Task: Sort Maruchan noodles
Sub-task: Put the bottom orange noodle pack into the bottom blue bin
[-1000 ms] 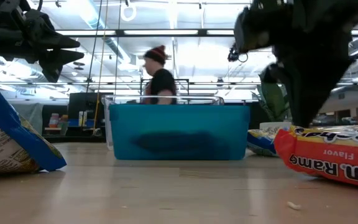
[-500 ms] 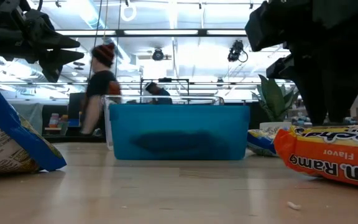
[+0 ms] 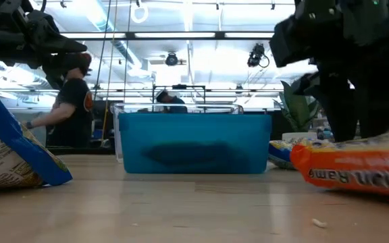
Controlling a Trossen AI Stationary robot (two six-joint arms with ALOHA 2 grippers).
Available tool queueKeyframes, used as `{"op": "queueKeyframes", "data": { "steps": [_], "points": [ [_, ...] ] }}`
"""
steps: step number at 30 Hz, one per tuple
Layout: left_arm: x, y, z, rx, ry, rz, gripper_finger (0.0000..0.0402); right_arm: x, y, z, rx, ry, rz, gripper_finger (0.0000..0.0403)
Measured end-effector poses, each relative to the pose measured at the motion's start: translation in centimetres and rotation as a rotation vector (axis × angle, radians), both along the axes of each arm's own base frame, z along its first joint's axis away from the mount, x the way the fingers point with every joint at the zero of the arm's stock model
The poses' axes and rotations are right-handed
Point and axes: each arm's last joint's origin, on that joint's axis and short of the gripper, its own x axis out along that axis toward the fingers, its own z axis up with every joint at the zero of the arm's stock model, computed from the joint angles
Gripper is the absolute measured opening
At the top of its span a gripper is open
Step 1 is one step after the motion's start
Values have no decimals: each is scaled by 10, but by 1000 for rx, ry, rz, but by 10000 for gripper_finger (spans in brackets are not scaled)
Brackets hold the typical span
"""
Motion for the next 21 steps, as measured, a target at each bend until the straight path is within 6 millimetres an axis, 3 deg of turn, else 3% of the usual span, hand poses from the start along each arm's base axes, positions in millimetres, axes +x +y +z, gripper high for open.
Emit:
{"op": "queueKeyframes", "data": {
  "steps": [6, 13, 21],
  "points": [
    [0, 0, 0, 0, 0, 0, 142, -3, -2, -7, 0, 11, 8, 126],
    [0, 0, 0, 0, 0, 0, 142, -4, -1, -7, 6, 13, 28, 15],
    [0, 0, 0, 0, 0, 0, 142, 0, -2, 8, -66, 18, 57, 5]
  ]
}}
